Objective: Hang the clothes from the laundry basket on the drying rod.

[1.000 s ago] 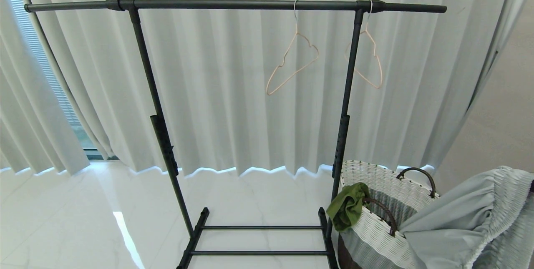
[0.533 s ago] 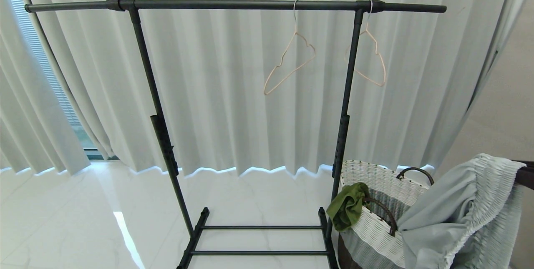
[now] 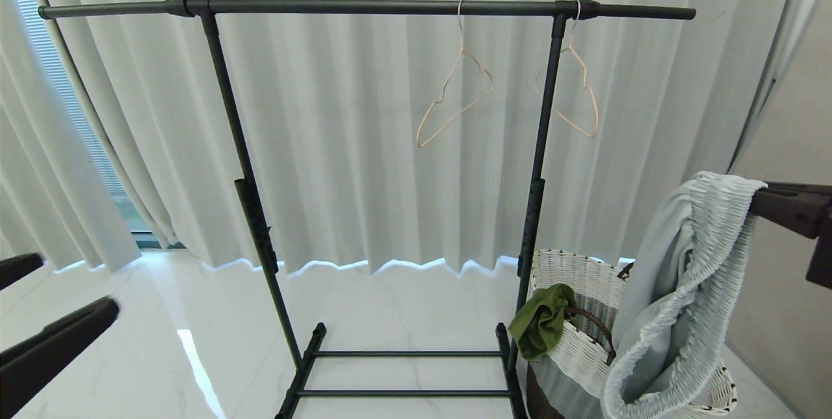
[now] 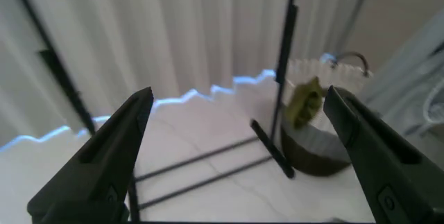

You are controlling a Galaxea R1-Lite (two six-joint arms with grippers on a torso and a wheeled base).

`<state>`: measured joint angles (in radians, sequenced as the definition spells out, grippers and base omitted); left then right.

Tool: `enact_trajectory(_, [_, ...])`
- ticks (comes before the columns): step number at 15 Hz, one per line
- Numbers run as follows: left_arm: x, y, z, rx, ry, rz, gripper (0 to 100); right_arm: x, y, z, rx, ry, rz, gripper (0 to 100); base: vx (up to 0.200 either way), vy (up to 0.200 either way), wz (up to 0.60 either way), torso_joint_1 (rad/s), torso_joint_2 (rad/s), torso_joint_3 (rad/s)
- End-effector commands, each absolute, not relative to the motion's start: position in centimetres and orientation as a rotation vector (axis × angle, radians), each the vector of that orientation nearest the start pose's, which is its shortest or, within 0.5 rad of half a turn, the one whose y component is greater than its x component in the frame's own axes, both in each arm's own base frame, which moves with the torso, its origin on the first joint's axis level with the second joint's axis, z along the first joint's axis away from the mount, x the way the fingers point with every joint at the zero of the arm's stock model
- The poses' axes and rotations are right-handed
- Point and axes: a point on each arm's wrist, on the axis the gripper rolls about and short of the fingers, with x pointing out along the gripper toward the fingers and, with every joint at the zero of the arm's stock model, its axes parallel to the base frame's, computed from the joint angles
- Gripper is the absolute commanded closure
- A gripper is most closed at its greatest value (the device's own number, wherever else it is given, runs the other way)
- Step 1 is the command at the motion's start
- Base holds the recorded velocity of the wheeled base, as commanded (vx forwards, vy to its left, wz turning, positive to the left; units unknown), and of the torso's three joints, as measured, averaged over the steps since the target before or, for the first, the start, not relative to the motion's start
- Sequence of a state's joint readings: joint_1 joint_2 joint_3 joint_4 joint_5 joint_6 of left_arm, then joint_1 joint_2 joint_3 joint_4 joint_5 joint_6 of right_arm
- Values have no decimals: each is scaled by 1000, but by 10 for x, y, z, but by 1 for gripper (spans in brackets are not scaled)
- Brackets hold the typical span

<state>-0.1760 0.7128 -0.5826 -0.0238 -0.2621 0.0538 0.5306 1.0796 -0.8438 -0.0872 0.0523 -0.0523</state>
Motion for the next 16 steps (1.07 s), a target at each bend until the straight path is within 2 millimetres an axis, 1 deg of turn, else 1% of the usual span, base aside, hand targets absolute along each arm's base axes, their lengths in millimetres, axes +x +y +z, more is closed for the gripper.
enact_trajectory(1, [154, -79, 249, 97, 335, -625, 0, 138, 83, 288, -82, 126, 598, 100, 0, 0, 0, 0, 0, 0])
enact_trajectory(2, [168, -103, 243, 111, 370, -653, 0, 139, 86, 292, -73, 114, 609, 100, 0, 0, 0, 0, 0, 0])
enact_trajectory(3, [175, -133, 236, 84, 377, -706, 0, 139, 91, 296, -63, 106, 633, 100, 0, 0, 0, 0, 0, 0])
enact_trajectory(4, [177, -162, 228, 57, 387, -722, 0, 138, 96, 296, -58, 109, 659, 100, 0, 0, 0, 0, 0, 0])
enact_trajectory(5, [178, -191, 212, 61, 417, -712, 0, 136, 102, 295, -61, 114, 694, 100, 0, 0, 0, 0, 0, 0])
enact_trajectory(6, [179, -212, 196, 77, 441, -716, 0, 134, 108, 294, -67, 122, 728, 100, 0, 0, 0, 0, 0, 0])
enact_trajectory(8, [177, -250, 177, 67, 454, -787, 0, 134, 112, 296, -67, 119, 743, 100, 0, 0, 0, 0, 0, 0])
enact_trajectory(10, [172, -277, 167, 25, 487, -833, 0, 133, 112, 297, -65, 113, 748, 100, 0, 0, 0, 0, 0, 0])
enact_trajectory(11, [169, -290, 156, 20, 526, -850, 0, 132, 112, 300, -62, 104, 752, 100, 0, 0, 0, 0, 0, 0])
enact_trajectory(13, [174, -306, 139, 26, 569, -851, 0, 130, 113, 301, -60, 98, 764, 100, 0, 0, 0, 0, 0, 0])
enact_trajectory(14, [177, -311, 134, 25, 579, -848, 0, 129, 113, 302, -60, 94, 766, 100, 0, 0, 0, 0, 0, 0])
enact_trajectory(16, [189, -323, 119, 20, 614, -838, 0, 128, 112, 303, -57, 89, 769, 100, 0, 0, 0, 0, 0, 0])
